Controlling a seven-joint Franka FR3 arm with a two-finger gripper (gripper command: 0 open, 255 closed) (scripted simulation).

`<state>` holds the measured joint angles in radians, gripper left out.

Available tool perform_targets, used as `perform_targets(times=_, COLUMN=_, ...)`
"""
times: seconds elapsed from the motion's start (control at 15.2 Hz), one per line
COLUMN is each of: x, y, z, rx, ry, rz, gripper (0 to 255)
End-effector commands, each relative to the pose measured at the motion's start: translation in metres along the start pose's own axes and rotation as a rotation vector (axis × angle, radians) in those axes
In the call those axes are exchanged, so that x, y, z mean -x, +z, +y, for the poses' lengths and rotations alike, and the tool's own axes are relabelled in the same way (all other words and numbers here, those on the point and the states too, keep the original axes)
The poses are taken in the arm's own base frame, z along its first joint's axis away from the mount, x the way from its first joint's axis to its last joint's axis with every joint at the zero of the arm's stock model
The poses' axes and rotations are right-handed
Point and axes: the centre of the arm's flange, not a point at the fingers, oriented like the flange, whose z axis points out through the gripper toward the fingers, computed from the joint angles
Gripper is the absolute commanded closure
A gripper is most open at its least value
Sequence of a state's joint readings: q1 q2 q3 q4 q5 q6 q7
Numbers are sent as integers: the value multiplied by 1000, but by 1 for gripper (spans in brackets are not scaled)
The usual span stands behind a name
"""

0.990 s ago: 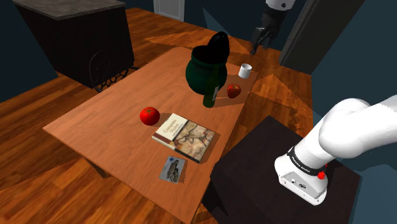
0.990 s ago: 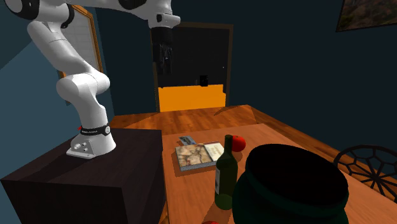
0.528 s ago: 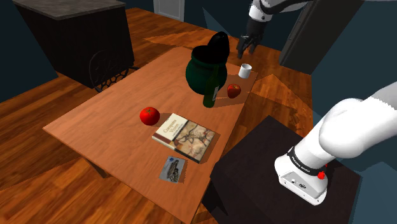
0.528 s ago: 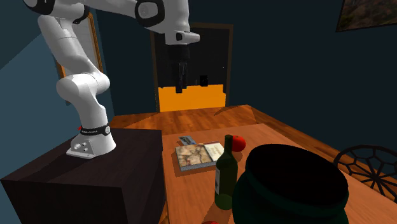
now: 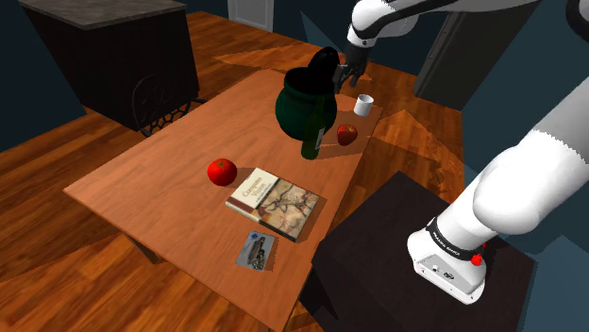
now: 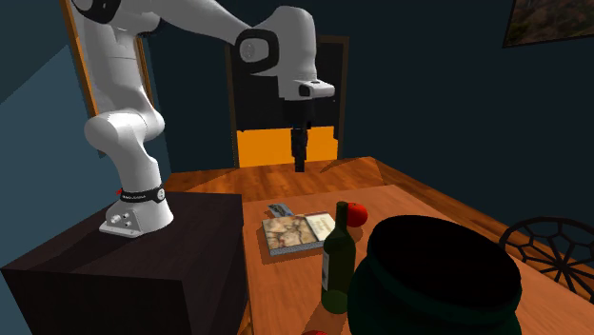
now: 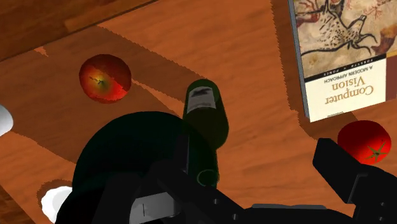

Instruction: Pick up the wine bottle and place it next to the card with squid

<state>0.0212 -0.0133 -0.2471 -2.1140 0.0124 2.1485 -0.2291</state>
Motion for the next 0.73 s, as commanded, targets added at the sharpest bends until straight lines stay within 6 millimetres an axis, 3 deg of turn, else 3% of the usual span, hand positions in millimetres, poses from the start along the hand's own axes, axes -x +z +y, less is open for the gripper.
perform_targets(times=0.0, x=-22, y=15, z=4, rx=-7, ry=-6, rz=2, gripper=0)
perform_targets(times=0.53, x=-97, y=86, z=29, rx=-36, ry=-29, rz=4, gripper=0)
perform_targets(times=0.66, x=-99, y=93, z=30, rx=-37, ry=-29, rz=4, gripper=0)
